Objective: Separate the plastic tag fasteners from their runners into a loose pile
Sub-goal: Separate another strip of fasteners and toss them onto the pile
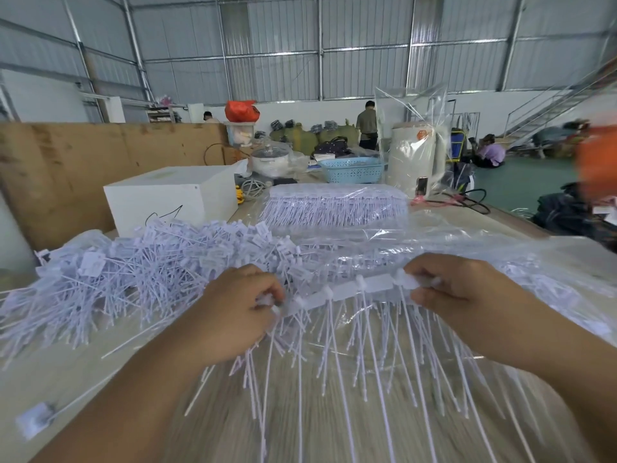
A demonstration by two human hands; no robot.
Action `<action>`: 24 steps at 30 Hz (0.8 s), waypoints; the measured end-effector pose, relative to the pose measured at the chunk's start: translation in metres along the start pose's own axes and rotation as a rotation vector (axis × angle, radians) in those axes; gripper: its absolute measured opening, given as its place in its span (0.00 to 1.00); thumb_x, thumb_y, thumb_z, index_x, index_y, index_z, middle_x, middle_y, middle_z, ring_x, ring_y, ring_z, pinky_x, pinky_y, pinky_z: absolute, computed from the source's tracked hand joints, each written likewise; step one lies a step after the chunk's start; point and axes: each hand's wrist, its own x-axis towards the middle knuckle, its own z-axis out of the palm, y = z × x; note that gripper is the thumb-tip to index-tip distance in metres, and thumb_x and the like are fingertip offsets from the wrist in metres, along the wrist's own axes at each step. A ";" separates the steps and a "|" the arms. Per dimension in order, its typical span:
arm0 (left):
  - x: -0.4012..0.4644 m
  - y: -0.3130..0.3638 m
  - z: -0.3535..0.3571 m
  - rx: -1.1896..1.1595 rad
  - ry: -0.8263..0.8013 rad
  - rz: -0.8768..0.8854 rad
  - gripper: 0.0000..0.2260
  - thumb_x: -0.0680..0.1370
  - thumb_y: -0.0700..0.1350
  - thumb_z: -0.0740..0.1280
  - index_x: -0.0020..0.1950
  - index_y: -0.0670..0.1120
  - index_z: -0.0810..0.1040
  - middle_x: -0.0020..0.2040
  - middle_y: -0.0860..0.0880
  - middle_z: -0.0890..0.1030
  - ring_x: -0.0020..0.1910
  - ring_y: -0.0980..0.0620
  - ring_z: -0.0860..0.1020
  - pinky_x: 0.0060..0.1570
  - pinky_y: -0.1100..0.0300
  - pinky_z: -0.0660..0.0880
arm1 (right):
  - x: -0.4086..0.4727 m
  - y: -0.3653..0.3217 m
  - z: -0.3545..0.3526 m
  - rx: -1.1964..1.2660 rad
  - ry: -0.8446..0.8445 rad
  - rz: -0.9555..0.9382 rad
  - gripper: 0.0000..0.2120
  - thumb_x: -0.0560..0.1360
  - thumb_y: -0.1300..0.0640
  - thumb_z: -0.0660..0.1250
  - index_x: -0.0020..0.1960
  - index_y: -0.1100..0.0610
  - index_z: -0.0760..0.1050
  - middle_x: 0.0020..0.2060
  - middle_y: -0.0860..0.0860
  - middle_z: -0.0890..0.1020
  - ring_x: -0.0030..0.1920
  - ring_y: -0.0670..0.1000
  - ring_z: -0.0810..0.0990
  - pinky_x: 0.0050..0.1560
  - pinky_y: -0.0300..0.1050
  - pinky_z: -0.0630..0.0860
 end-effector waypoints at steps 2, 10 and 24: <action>-0.001 0.002 0.003 0.049 -0.004 0.019 0.11 0.77 0.54 0.62 0.59 0.59 0.76 0.58 0.60 0.73 0.60 0.56 0.68 0.62 0.52 0.67 | -0.001 -0.001 0.000 0.073 -0.031 -0.016 0.12 0.78 0.56 0.67 0.43 0.39 0.74 0.36 0.46 0.78 0.29 0.46 0.75 0.32 0.40 0.72; 0.000 0.000 -0.003 -0.194 0.114 0.017 0.07 0.78 0.49 0.68 0.40 0.56 0.80 0.47 0.58 0.79 0.48 0.62 0.76 0.50 0.63 0.71 | 0.001 -0.004 -0.010 0.379 -0.037 -0.003 0.11 0.78 0.61 0.67 0.40 0.47 0.76 0.33 0.55 0.73 0.34 0.55 0.67 0.39 0.48 0.64; -0.013 0.039 0.008 -0.514 0.220 0.184 0.05 0.78 0.51 0.66 0.42 0.57 0.80 0.34 0.46 0.78 0.34 0.45 0.76 0.32 0.65 0.69 | -0.010 -0.018 0.023 0.158 -0.101 -0.050 0.30 0.70 0.26 0.52 0.69 0.34 0.65 0.61 0.26 0.70 0.63 0.26 0.64 0.58 0.28 0.63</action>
